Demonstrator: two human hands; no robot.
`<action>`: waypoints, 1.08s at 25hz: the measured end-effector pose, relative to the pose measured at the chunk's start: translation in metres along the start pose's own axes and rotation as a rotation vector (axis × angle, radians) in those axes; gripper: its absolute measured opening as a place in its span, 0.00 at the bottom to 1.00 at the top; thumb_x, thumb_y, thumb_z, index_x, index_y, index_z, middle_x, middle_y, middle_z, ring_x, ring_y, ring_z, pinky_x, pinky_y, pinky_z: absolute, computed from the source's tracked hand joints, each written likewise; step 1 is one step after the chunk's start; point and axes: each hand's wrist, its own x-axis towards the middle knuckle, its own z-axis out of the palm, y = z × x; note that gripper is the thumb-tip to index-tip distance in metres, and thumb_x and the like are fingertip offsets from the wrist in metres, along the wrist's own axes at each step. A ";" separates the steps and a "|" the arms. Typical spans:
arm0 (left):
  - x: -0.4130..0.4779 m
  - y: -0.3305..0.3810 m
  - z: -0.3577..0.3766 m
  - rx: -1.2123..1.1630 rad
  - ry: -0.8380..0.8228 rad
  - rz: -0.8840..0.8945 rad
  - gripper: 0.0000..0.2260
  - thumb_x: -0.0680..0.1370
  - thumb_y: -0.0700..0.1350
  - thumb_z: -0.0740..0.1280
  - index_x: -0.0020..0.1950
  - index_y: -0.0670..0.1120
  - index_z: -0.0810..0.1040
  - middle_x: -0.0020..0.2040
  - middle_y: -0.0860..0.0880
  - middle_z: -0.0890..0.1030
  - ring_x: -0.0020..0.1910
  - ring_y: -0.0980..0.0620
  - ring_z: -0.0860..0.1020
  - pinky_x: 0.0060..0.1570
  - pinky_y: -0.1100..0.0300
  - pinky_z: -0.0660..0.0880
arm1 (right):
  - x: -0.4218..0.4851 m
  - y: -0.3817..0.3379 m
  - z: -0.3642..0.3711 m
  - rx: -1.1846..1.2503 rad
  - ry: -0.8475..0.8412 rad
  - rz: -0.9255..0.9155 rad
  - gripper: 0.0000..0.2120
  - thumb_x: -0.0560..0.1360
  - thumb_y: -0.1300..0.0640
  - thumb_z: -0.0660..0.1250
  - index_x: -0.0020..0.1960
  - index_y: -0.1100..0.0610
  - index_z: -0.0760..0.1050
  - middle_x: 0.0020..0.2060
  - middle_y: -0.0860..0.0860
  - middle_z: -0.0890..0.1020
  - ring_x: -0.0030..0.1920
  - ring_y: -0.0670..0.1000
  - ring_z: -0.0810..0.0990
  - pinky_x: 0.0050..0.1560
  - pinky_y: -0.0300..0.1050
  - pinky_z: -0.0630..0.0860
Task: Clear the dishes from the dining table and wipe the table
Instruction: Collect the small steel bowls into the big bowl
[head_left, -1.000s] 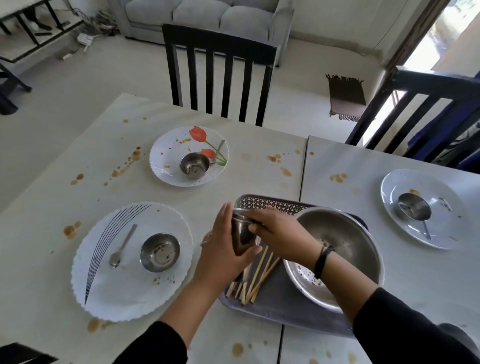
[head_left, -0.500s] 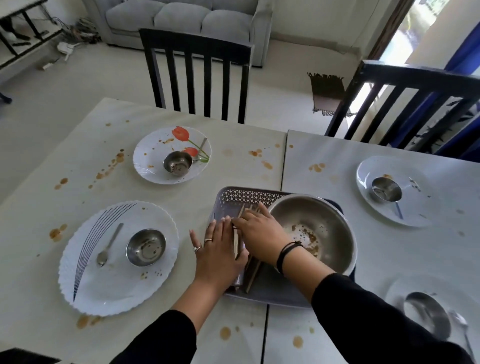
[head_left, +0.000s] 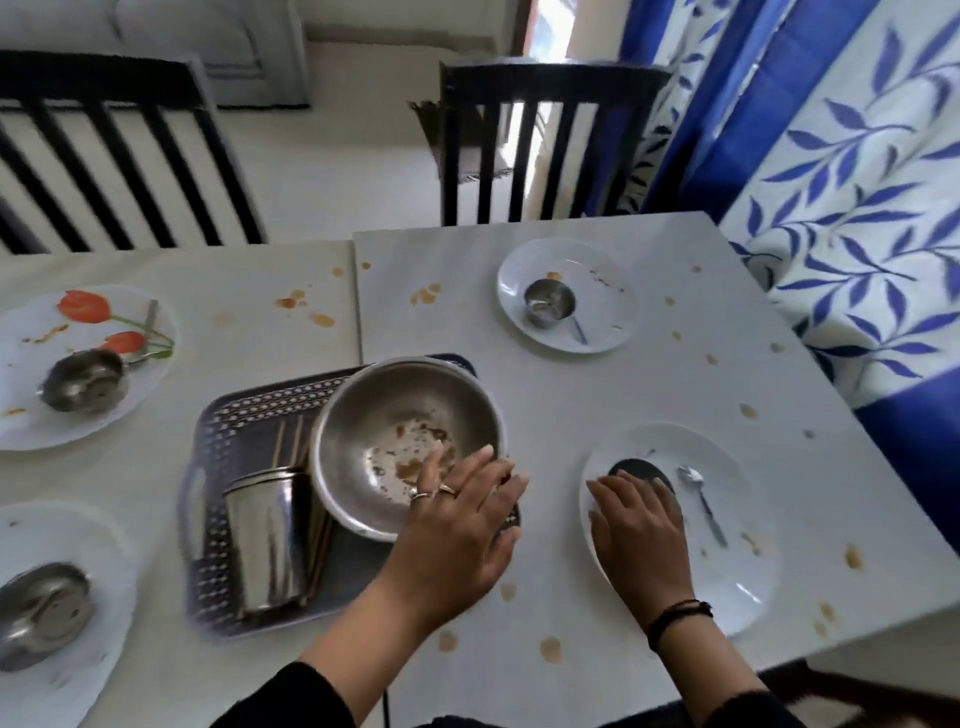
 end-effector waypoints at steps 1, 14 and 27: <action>0.006 0.002 0.008 0.035 -0.054 0.018 0.23 0.69 0.50 0.72 0.63 0.48 0.78 0.62 0.49 0.79 0.65 0.47 0.74 0.65 0.34 0.64 | -0.002 0.010 0.006 -0.038 -0.017 0.022 0.11 0.70 0.59 0.68 0.52 0.56 0.82 0.50 0.54 0.83 0.56 0.57 0.81 0.63 0.58 0.68; 0.077 -0.014 0.026 -0.119 -0.213 -0.171 0.44 0.69 0.62 0.70 0.77 0.49 0.52 0.76 0.49 0.59 0.76 0.52 0.56 0.73 0.43 0.44 | 0.068 0.013 -0.002 0.039 0.238 -0.385 0.08 0.72 0.62 0.70 0.43 0.49 0.80 0.40 0.46 0.83 0.51 0.50 0.82 0.65 0.56 0.65; 0.079 -0.073 -0.006 -0.307 -0.063 -0.564 0.51 0.62 0.63 0.75 0.76 0.57 0.48 0.74 0.58 0.59 0.71 0.62 0.58 0.69 0.59 0.59 | 0.245 0.022 0.053 0.003 -0.109 -0.190 0.26 0.75 0.58 0.66 0.72 0.52 0.66 0.68 0.50 0.73 0.72 0.54 0.64 0.70 0.58 0.58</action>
